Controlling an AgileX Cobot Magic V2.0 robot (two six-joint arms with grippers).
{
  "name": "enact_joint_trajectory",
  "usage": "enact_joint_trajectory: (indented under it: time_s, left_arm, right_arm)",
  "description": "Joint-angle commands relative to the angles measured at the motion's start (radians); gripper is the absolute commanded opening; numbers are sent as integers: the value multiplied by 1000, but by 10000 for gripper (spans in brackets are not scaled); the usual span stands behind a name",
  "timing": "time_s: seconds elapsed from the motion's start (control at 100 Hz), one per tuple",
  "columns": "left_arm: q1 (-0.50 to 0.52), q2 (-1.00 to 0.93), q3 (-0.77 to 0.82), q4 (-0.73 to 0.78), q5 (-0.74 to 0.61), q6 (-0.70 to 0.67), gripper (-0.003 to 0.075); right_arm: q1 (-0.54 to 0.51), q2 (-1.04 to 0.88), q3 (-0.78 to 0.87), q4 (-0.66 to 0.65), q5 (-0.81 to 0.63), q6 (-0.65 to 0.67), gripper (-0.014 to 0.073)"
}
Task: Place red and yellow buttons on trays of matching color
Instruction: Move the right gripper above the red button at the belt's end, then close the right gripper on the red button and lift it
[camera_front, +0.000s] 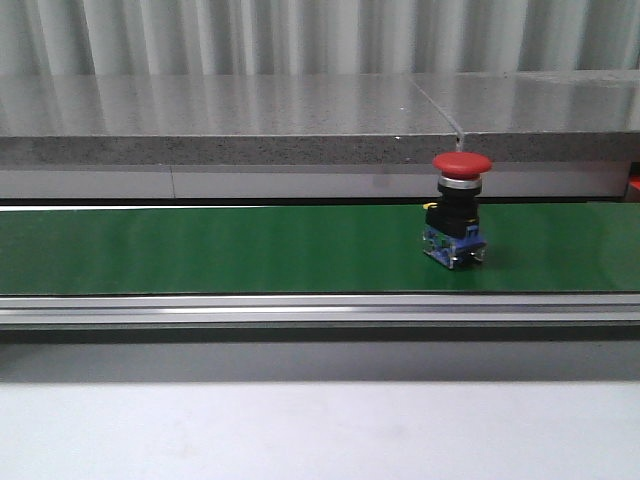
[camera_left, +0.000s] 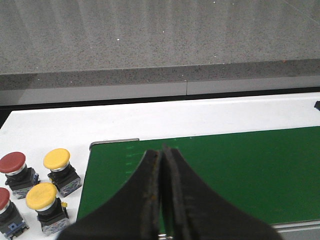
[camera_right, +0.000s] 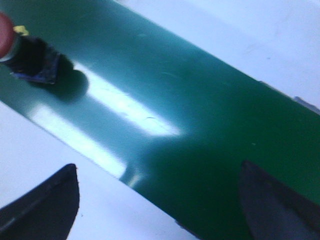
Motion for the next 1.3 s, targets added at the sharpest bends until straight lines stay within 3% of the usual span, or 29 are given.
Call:
enact_joint_trajectory:
  time_s: [0.0, 0.53, 0.91, 1.0, 1.18, 1.29]
  left_arm:
    - [-7, 1, -27, -16, -72, 3, -20]
    - [-7, 1, -27, -16, -72, 3, -20]
    - [-7, 1, -27, -16, -72, 3, -20]
    - [-7, 1, -27, -16, -72, 3, -20]
    - [-7, 1, -27, -16, -72, 3, -20]
    - [-7, 1, -27, -16, -72, 3, -20]
  right_arm:
    - [31, -36, -30, 24, 13, -28, 633]
    - [239, 74, -30, 43, -124, -29, 633]
    - [309, 166, -29, 60, -210, -29, 624]
    - [310, 182, -29, 60, -220, -28, 534]
    - [309, 184, -31, 59, -210, -22, 156]
    - [297, 183, -58, 49, -161, -13, 87]
